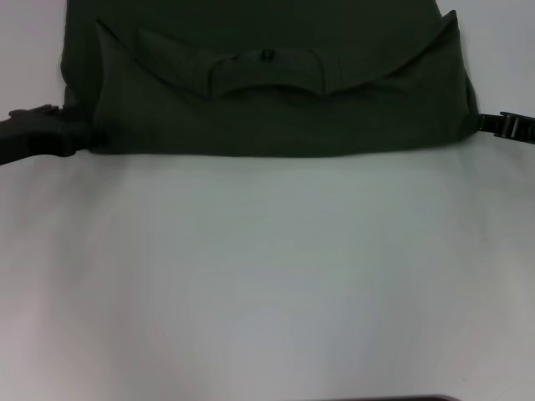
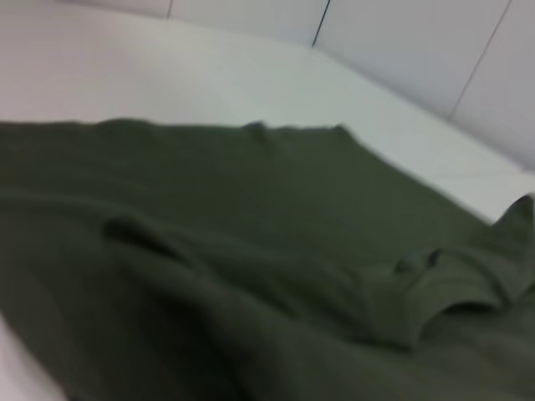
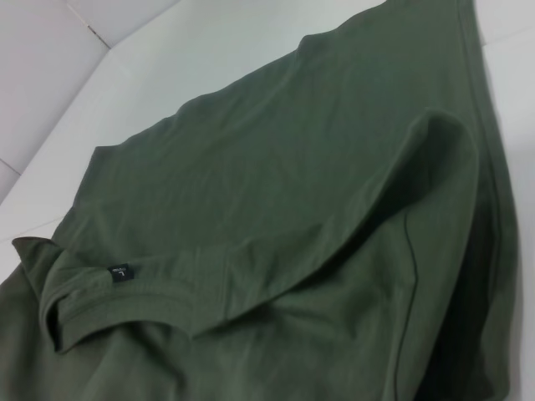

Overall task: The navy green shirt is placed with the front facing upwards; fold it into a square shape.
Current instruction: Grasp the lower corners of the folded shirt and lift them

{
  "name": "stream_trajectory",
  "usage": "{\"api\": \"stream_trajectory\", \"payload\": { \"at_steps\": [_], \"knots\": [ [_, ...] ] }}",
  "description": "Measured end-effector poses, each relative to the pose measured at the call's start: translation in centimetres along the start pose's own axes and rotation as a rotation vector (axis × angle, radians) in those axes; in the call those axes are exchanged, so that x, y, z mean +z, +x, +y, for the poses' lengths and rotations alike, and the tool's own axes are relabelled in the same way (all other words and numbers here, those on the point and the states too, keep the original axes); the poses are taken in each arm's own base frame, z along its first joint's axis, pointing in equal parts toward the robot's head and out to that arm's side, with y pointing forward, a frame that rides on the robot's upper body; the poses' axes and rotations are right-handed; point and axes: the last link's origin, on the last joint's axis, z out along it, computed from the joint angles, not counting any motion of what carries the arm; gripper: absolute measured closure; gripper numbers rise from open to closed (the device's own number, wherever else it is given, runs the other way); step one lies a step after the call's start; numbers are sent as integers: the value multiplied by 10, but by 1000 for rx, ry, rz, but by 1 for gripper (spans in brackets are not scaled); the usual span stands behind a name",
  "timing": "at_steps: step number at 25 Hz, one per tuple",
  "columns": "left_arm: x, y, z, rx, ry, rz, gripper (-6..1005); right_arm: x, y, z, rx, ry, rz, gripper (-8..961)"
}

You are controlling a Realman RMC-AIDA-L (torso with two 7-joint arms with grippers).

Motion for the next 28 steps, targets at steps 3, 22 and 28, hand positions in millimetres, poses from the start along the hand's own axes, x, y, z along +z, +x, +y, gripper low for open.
{"api": "stream_trajectory", "payload": {
  "at_steps": [3,22,28],
  "knots": [
    [5,-5,-6,21,47,-31,127,0,1,2,2,-9,2,931],
    [21,-15,-2,98,67,-71,137,2,-4,5,2,-25,-11,931],
    [26,-17,3,128,48,-76,141,2,-5,5,2,-22,-13,932]
  ]
}}
